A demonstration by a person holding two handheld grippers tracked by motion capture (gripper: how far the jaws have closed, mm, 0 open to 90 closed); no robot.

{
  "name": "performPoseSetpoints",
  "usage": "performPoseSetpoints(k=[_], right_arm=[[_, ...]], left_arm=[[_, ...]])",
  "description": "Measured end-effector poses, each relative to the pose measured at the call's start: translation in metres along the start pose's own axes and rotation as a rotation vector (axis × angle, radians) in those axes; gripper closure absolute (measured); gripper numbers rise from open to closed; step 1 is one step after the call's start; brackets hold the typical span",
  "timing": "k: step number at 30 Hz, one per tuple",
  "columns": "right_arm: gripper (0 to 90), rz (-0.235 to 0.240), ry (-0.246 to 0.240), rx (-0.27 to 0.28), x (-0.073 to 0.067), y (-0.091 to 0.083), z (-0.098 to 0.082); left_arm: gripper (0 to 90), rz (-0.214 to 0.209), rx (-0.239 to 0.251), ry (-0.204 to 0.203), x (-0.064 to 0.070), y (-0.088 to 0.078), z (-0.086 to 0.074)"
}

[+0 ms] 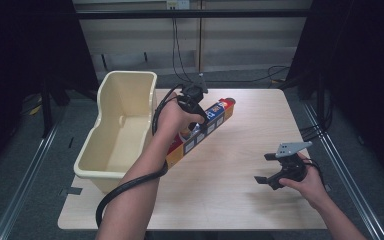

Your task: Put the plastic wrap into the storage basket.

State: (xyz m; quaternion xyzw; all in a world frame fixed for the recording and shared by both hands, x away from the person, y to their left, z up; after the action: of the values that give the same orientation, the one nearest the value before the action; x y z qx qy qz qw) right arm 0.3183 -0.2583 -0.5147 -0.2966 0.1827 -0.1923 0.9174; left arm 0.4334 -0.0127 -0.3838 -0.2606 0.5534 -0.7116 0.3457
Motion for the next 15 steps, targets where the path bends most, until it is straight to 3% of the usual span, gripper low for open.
performPoseSetpoints(k=[11, 15], right_arm=[[2.2, 0.021, -0.001, -0.007, -0.001, 0.001, 0.000], [2.1, 0.015, 0.021, -0.010, 0.000, 0.001, -0.001]], left_arm=[[40.7, -0.001, 0.007, -0.026, -0.007, -0.025, -0.003], [40.7, -0.003, 0.009, -0.034, -0.010, -0.035, -0.004]])
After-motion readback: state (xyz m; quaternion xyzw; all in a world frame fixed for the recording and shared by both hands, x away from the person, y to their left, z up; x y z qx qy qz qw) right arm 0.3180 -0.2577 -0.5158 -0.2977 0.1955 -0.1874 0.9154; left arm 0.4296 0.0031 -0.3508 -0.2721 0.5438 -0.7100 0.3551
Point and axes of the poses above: each handheld gripper's, and its own axes: y roughly forward along the jaws, z roughly out of its top, x roughly to its right, the point moved 7 cm from there along y, roughly forward along the jaws, and after that the axes turned 12 degrees about z, right-handed, at the moved point
